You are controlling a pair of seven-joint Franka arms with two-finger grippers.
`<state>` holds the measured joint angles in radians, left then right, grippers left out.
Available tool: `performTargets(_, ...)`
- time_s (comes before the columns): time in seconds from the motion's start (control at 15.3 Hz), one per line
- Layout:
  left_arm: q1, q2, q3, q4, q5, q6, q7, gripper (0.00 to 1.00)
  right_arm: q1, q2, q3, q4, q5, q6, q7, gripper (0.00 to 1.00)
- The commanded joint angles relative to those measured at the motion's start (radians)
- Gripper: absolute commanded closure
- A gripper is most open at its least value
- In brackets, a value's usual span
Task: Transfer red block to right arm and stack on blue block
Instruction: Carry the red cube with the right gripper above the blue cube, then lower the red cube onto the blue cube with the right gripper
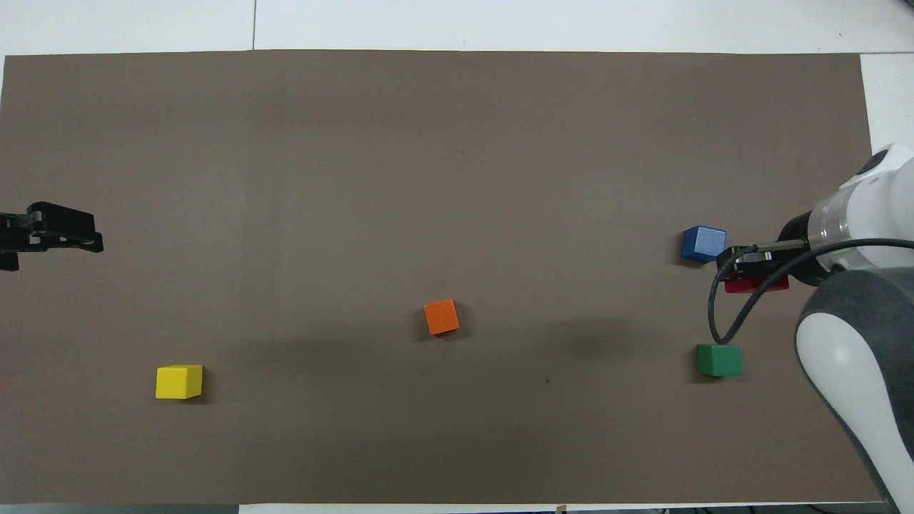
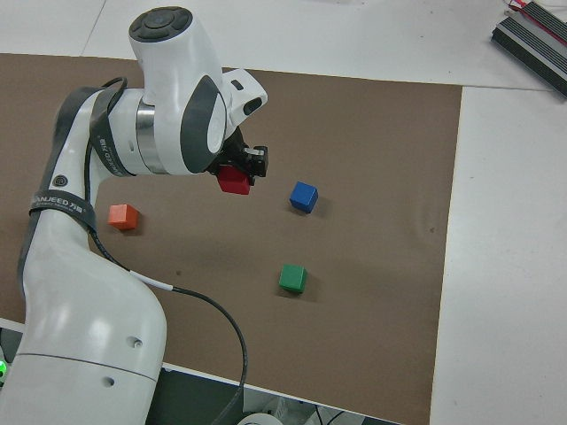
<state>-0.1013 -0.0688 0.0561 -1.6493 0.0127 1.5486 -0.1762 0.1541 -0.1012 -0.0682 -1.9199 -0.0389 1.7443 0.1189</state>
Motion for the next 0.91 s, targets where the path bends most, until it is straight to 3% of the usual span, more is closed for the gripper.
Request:
performTargets(0.0,0.032,0.058,-0.047,0.163,-0.008,-0.116,0.000,0.00,-0.018,0.083,0.007,-0.019,-0.067,0.096,0.091,1.00)
performTargets(0.26,0.057,0.003,-0.082,0.067,-0.008,-0.084,0.006,0.00,-0.036,0.094,0.007,-0.161,-0.137,0.293,0.039,1.00)
performTargets(0.52,0.071,-0.020,-0.087,0.020,-0.008,-0.081,0.006,0.00,-0.085,0.164,0.007,-0.162,-0.134,0.392,0.048,1.00)
performTargets(0.65,0.097,0.009,-0.090,0.037,-0.005,-0.033,0.047,0.00,-0.102,0.198,0.007,-0.162,-0.133,0.440,0.128,1.00)
performTargets(0.85,0.114,0.006,-0.143,0.063,-0.008,-0.117,0.047,0.00,-0.103,0.218,0.007,-0.166,-0.124,0.468,0.168,1.00)
